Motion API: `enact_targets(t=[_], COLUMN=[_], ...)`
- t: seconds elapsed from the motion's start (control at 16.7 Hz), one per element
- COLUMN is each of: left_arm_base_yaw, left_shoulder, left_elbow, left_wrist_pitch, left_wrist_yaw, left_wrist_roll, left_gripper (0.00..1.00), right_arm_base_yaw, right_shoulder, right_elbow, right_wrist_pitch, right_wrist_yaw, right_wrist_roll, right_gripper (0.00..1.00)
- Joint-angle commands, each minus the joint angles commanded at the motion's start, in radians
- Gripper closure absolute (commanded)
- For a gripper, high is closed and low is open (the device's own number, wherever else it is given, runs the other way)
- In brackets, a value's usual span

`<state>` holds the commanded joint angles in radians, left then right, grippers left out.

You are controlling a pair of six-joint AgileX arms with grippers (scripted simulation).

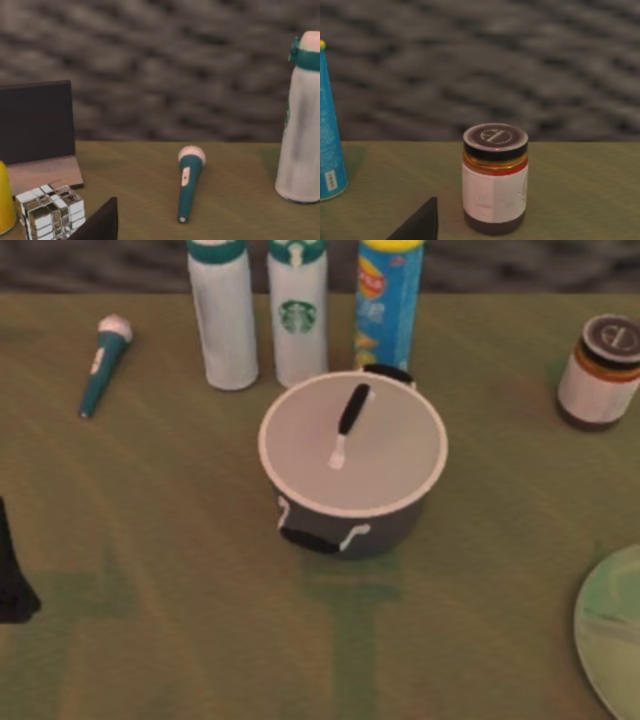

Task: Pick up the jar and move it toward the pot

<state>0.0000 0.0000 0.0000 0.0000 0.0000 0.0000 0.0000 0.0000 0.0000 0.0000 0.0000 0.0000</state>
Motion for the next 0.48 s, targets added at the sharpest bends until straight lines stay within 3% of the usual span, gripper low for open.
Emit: enact_targets(t=[0.24, 0.48], left_arm_base_yaw=[0.000, 0.000], left_shoulder=[0.000, 0.000], left_elbow=[0.000, 0.000], left_wrist_pitch=[0.000, 0.000], left_wrist_yaw=[0.000, 0.000], left_wrist_roll=[0.000, 0.000], left_gripper=[0.00, 0.00], right_arm_base_yaw=[0.003, 0.009], right_shoulder=[0.026, 0.187], right_elbow=[0.028, 0.202], right_wrist_pitch=[-0.016, -0.114], right_wrist_yaw=[-0.004, -0.016], right_wrist_roll=[-0.001, -0.004], right_gripper=[0.00, 0.00])
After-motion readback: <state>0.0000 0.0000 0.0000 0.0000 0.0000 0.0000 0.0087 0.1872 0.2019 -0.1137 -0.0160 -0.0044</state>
